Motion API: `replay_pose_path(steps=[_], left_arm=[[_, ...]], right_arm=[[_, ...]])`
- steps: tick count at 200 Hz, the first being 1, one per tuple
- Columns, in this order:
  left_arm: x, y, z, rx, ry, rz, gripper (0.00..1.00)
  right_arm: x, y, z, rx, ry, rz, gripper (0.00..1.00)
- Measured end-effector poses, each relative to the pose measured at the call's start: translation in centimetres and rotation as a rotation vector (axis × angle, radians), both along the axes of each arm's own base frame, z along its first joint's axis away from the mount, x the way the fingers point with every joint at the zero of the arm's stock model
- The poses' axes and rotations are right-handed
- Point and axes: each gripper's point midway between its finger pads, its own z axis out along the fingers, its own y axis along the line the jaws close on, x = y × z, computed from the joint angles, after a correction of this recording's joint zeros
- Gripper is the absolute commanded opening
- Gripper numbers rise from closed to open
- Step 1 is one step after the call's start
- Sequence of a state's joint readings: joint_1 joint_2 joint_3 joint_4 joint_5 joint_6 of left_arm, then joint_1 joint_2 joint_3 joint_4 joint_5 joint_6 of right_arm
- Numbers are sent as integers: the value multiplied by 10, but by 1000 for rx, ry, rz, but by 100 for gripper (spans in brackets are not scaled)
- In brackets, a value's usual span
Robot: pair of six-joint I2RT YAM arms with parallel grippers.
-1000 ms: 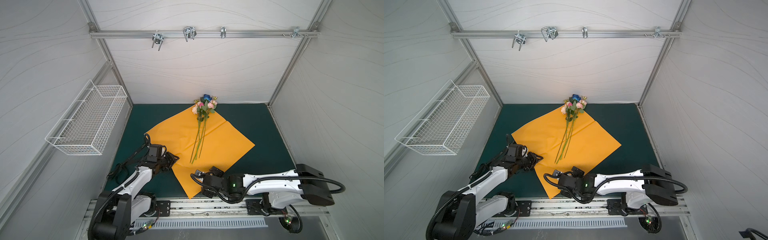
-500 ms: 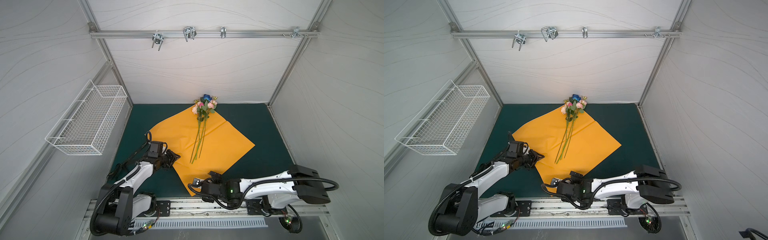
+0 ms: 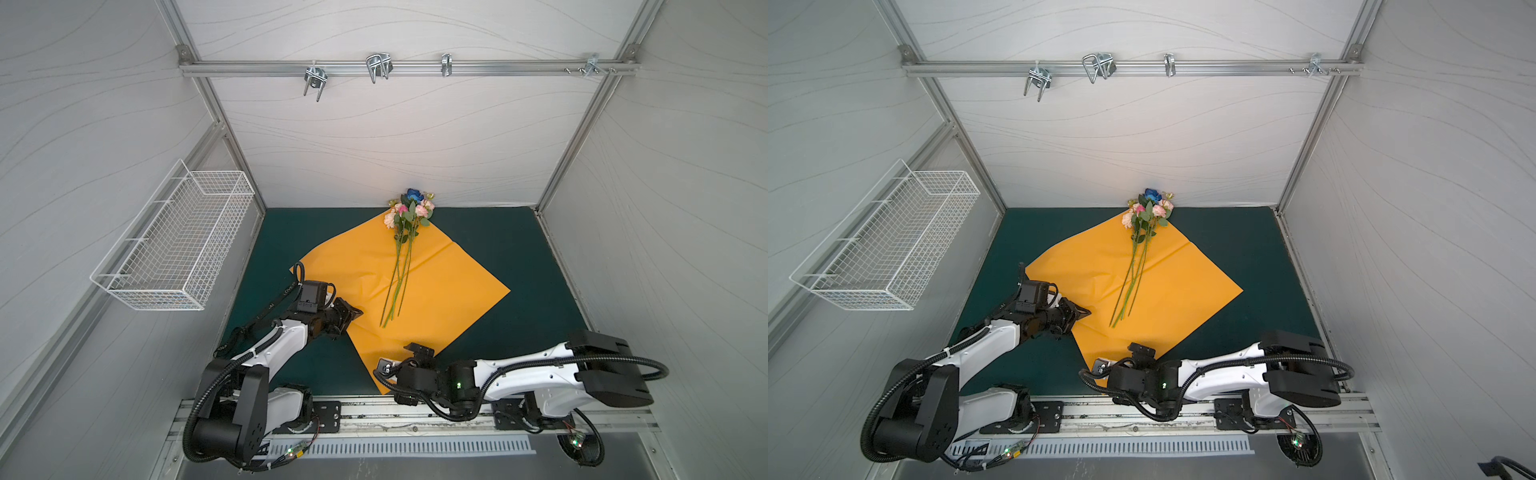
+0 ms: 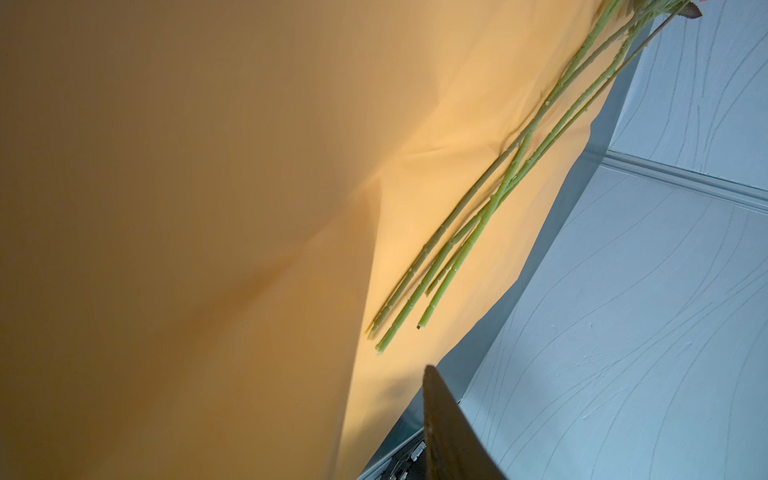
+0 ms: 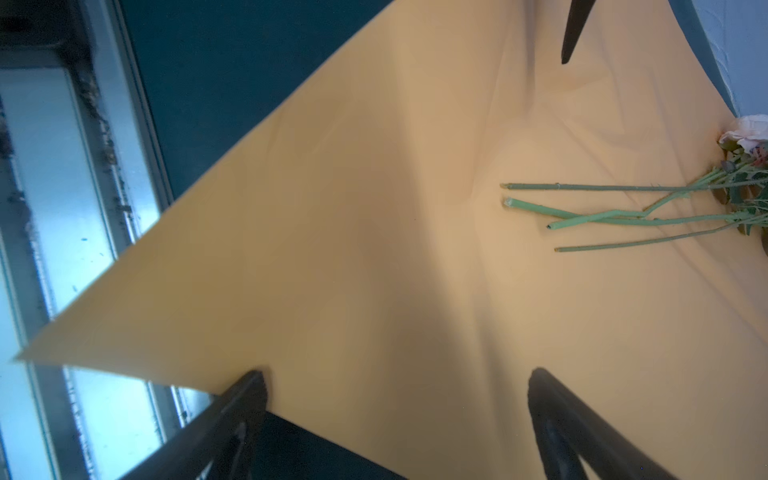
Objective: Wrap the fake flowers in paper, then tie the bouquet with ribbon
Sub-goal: 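Lower the right gripper onto the sheet corner nearest the robot and pinch it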
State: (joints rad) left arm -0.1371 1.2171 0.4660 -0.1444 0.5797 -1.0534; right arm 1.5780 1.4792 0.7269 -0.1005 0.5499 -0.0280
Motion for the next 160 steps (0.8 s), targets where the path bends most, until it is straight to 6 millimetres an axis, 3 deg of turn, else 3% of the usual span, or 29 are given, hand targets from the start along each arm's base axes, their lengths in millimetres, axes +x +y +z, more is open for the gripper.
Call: replay_pose_path(steps=[81,133,151,160], left_arm=[[16,-5,16,-46,-22,24,35],[17,-6,18,-54,-26,24,35],[17,-6,18,-54,-26,24,35],[17,-6,18,-54,-26,24,35]], right_arm=[[-26,0,13,22,-28,96,99],[-1,2,14,14,-103,8,99],[9,8,17,29,-115,-23,85],[15,12,19,34,-122,-35,70]])
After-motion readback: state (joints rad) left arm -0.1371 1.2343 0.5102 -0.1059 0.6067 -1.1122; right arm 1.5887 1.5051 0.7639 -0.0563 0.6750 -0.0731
